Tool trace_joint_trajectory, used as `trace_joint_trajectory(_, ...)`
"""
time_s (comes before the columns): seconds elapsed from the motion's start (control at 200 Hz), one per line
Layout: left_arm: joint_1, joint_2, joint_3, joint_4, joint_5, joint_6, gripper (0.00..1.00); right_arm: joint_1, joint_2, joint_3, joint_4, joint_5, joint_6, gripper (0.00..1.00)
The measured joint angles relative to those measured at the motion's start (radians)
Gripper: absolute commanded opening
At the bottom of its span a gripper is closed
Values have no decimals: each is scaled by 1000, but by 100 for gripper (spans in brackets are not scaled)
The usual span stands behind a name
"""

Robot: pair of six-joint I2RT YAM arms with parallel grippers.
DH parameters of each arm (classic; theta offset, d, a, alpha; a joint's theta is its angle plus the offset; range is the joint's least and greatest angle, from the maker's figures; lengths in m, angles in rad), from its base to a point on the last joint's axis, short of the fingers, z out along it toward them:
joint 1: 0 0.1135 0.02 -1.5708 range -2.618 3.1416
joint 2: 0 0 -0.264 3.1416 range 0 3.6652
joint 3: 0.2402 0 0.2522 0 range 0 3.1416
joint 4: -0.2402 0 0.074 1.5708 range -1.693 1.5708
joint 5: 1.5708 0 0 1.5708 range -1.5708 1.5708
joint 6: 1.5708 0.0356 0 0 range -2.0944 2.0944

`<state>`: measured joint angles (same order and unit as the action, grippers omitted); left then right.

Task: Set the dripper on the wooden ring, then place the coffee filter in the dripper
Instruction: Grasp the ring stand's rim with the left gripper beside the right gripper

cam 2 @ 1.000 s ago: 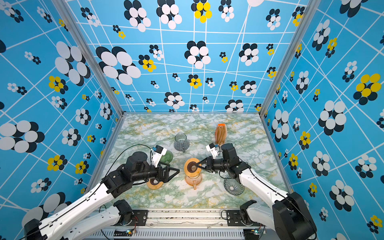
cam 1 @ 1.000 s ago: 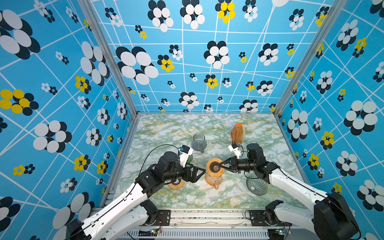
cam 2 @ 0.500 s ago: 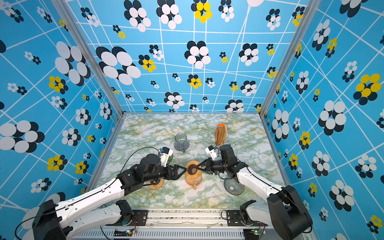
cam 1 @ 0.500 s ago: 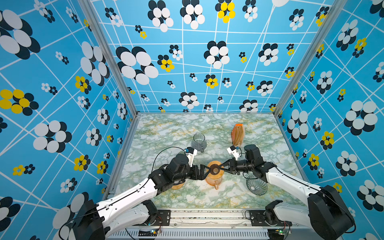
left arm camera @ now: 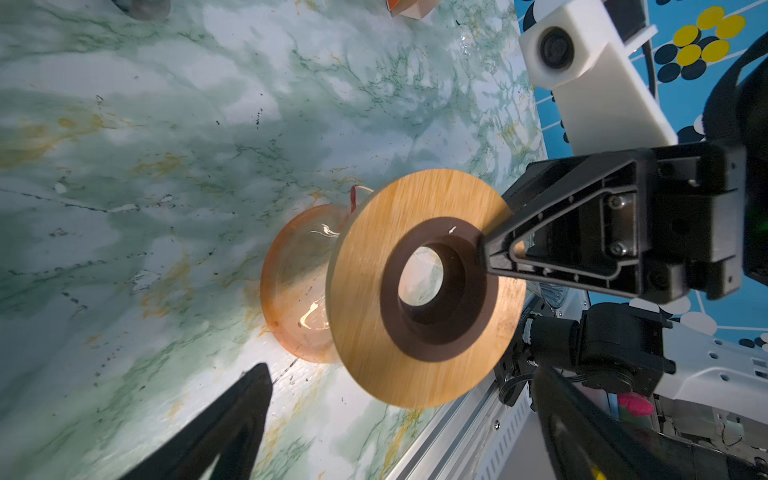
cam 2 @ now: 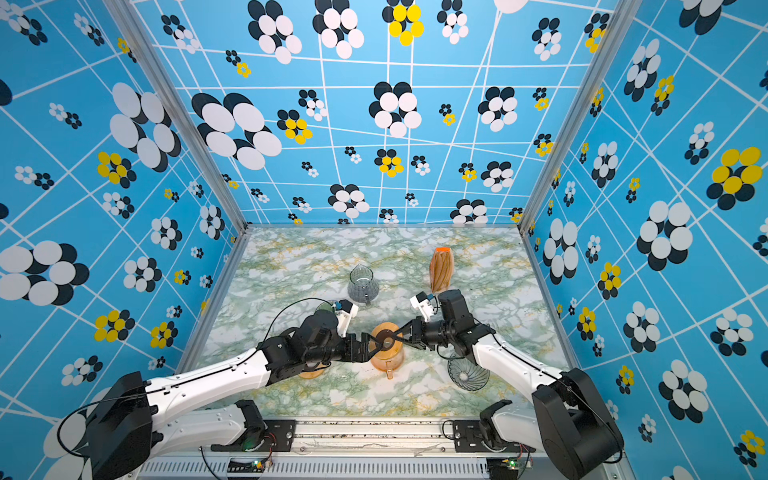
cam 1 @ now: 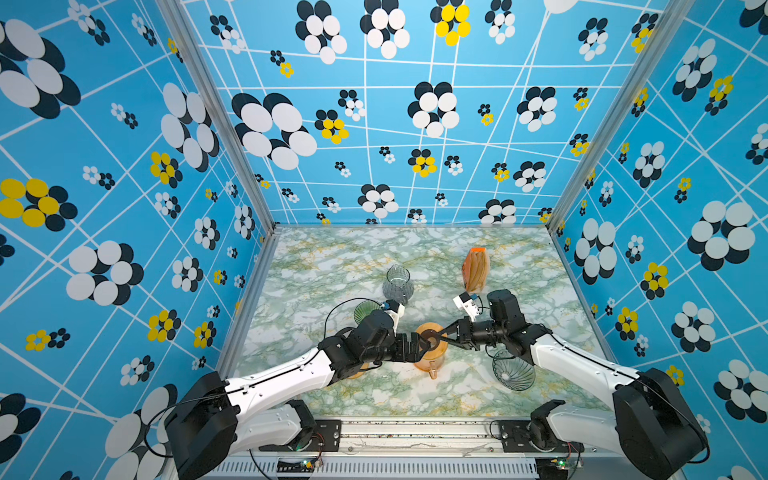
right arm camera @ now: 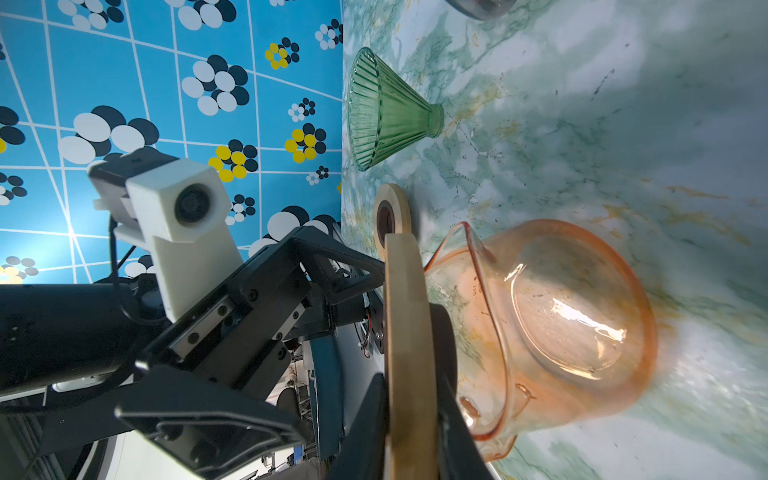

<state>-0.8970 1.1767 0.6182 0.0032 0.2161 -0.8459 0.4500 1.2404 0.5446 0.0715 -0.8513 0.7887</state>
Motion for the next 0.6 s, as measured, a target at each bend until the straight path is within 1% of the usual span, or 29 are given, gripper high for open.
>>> trace_joint_trajectory(0.475,-10,36,7,58,30,-37,99,-2,1,0,-4,1,-26,22)
trace_joint_trajectory(0.6,-11,44,8,65,31,-45,99,-2,1,0,-13,5,-38,23)
